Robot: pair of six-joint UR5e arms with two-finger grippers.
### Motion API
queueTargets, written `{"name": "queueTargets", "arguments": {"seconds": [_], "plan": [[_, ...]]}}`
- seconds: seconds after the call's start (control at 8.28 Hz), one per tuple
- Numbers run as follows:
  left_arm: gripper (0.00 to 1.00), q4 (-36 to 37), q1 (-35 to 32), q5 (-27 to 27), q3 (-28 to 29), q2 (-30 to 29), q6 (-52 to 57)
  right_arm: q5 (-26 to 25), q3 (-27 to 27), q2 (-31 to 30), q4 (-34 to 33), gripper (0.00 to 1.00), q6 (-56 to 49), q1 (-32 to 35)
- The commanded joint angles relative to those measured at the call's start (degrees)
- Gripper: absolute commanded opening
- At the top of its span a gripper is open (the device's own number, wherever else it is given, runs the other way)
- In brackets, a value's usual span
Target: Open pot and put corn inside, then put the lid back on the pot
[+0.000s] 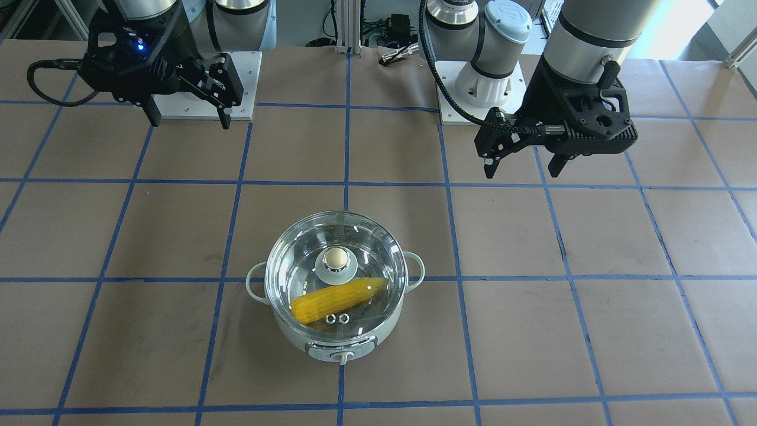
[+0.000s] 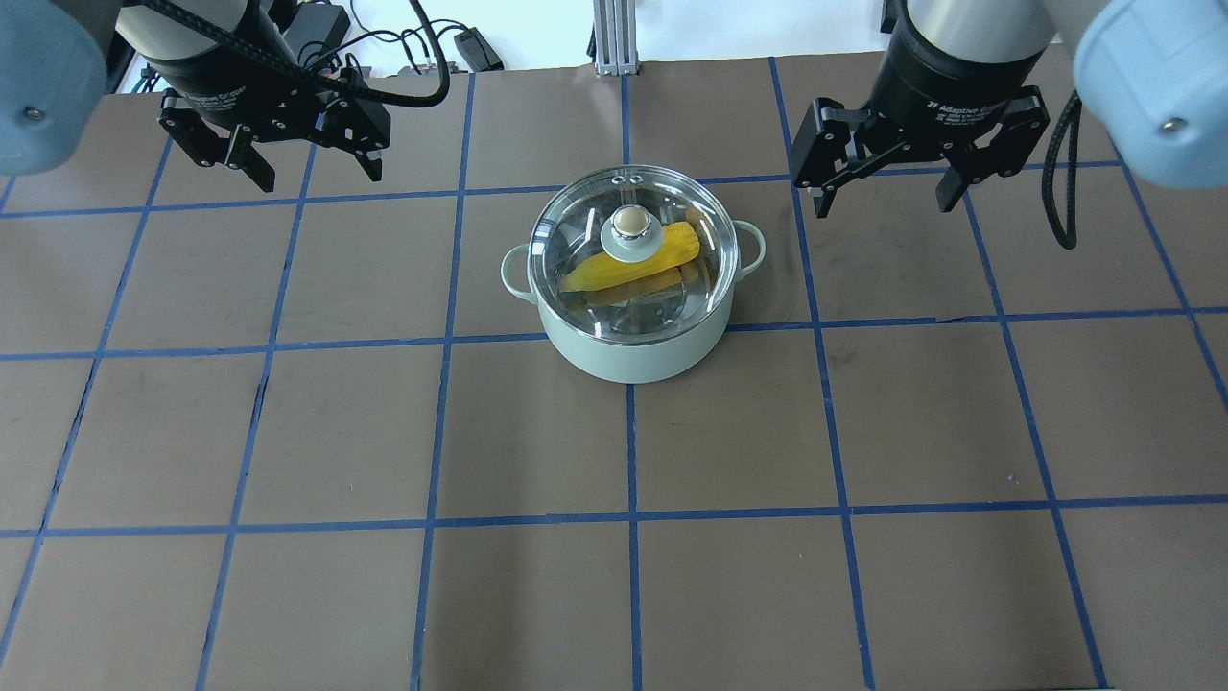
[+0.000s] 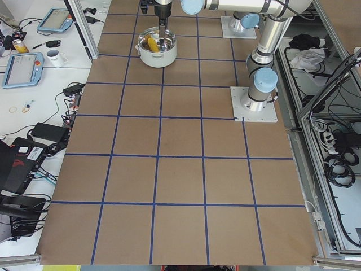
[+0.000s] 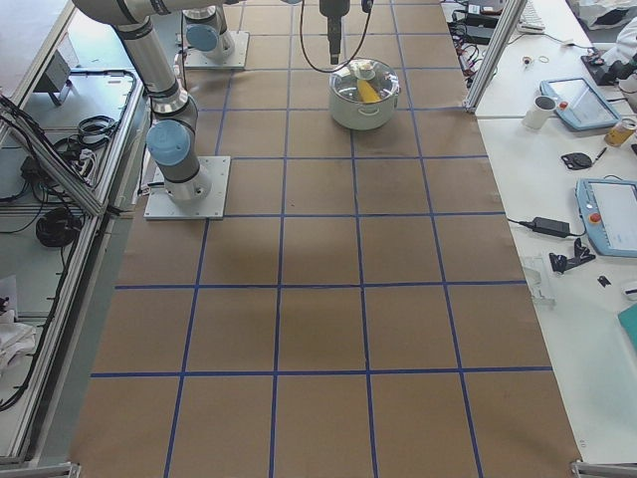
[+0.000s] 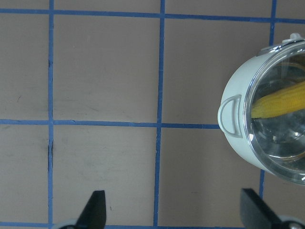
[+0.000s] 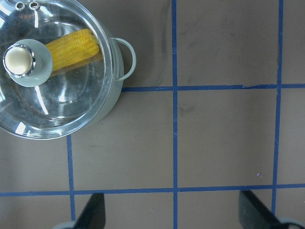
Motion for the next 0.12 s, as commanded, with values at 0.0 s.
{"name": "queueTargets", "arguments": {"seconds": [0.0], "plan": [[1.0,0.0,0.0,0.0,0.1,0.0,0.0,0.0,0.0,0.0,-0.6,1.0,-0.5,-0.2]]}}
